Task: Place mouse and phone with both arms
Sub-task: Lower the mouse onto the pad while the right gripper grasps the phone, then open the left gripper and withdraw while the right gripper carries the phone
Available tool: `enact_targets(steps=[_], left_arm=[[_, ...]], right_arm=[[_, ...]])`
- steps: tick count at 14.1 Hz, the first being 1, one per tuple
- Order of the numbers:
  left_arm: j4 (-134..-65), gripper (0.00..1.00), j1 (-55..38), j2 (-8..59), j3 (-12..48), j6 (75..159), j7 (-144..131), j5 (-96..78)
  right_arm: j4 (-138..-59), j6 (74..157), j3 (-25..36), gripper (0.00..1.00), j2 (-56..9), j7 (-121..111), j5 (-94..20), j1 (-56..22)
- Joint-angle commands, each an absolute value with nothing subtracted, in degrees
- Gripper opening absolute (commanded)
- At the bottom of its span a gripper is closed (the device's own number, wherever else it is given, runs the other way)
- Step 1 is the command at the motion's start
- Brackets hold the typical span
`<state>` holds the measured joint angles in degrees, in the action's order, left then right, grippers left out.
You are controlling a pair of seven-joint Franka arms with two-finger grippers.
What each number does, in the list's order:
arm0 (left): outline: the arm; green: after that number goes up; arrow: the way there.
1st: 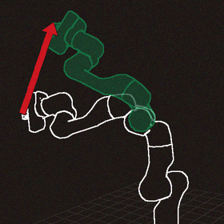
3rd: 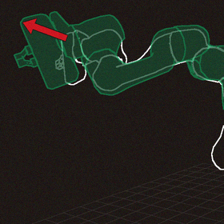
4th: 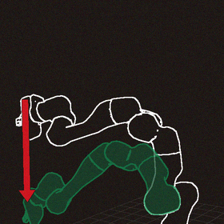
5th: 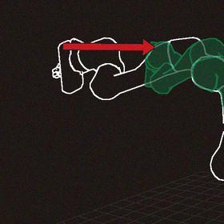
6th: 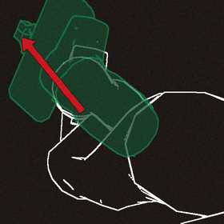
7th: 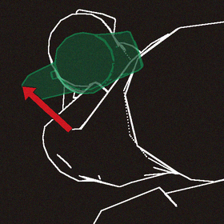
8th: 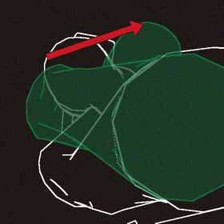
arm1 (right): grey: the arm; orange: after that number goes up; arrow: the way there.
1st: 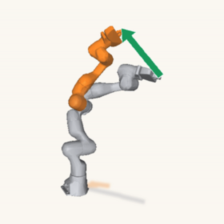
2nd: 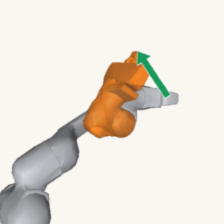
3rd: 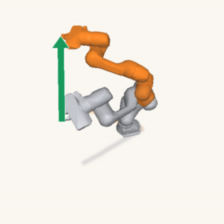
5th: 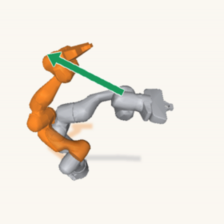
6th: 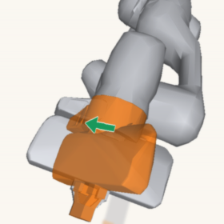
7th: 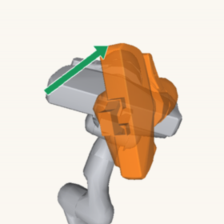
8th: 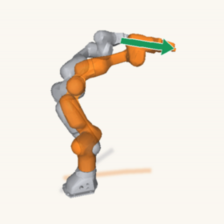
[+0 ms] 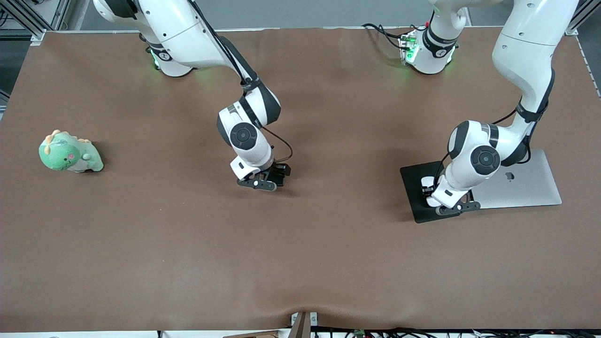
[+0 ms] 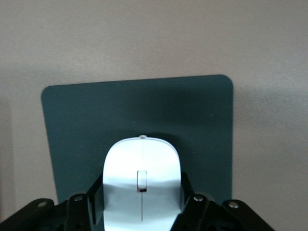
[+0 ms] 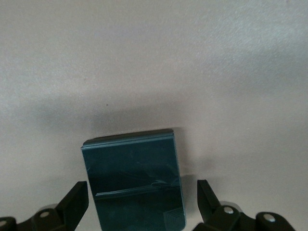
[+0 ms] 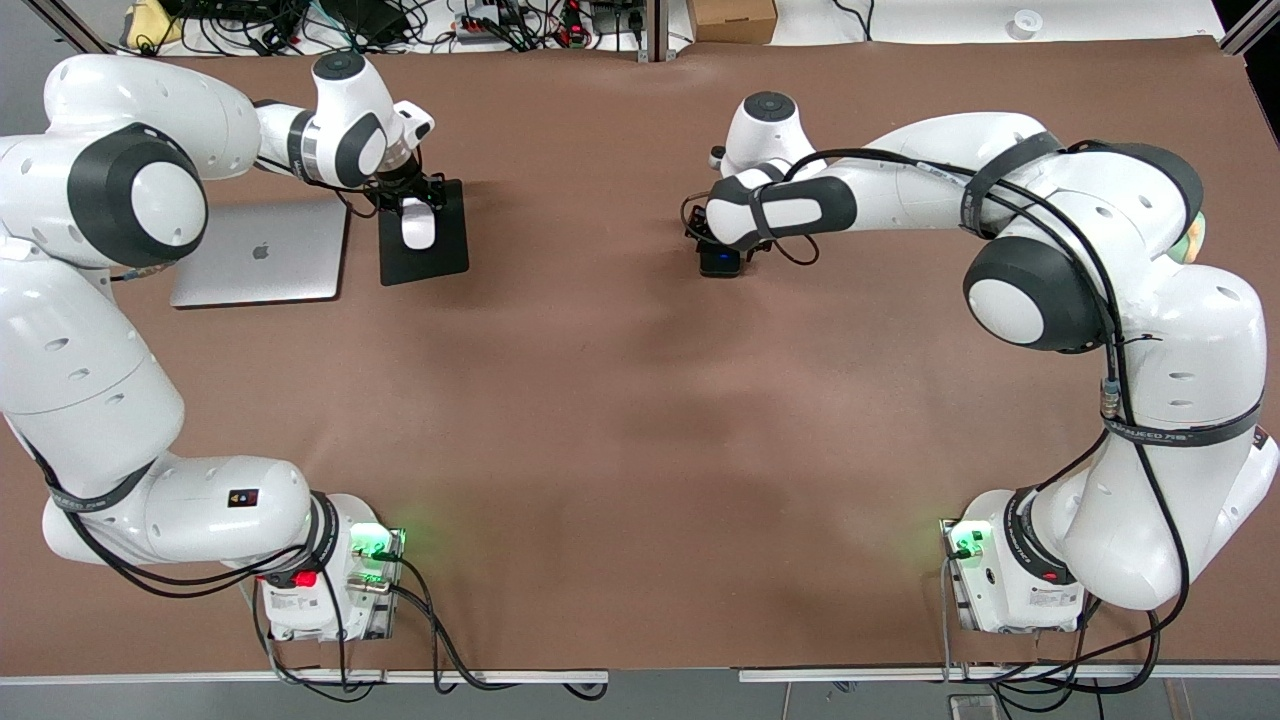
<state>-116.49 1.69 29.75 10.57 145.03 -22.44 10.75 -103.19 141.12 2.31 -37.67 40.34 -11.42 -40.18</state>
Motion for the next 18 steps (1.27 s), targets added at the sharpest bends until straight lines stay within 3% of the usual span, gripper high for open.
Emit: enact_targets(steps=[1, 3, 4, 6, 7, 8, 10, 16, 18], left_arm=[[-116.8, 0.0, 2.5, 30.1, 11.3, 146.3, -22.1, 12.0], [-116.8, 0.0, 2.4, 30.7, 11.3, 147.3, -22.1, 12.0], [-116.8, 0.0, 2.4, 30.9, 11.3, 147.6, -22.1, 12.0], [-116.8, 0.02, 1.9, 30.9, 11.3, 147.6, -22.1, 12.0], [-116.8, 0.13, 1.8, 30.9, 11.3, 147.6, -22.1, 12.0], [-116.8, 0.3, 1.8, 30.9, 11.3, 147.6, -22.1, 12.0], [-116.8, 1.0, 1.8, 30.4, 11.6, 147.6, -22.2, 12.0], [-114.6, 1.0, 2.5, 24.4, 13.2, 145.1, -22.8, 11.7], [-113.6, 1.0, 2.5, 20.3, 13.2, 140.8, -22.7, 11.6]], right_arm=[[-103.0, 141.9, 2.9, 1.0, -38.3, 42.4, -9.8, -41.0], [-103.0, 143.3, 2.9, 1.0, -38.8, 42.3, -9.7, -41.0], [-103.0, 143.3, 2.9, 0.8, -38.8, 42.3, -9.7, -41.0], [-102.9, 143.0, 2.9, 0.3, -38.6, 42.3, -9.7, -41.0], [-102.9, 143.0, 2.9, 0.13, -38.5, 42.3, -9.7, -41.0], [-102.9, 142.7, 2.9, 0.0, -38.4, 42.2, -9.7, -40.9], [-103.1, 141.3, 3.0, 0.0, -37.6, 42.1, -9.7, -40.0], [-104.1, 127.5, 5.9, 0.0, -29.6, 41.4, -9.7, -36.8], [-107.9, 127.2, 5.8, 0.0, -25.3, 37.8, -9.5, -32.8]])
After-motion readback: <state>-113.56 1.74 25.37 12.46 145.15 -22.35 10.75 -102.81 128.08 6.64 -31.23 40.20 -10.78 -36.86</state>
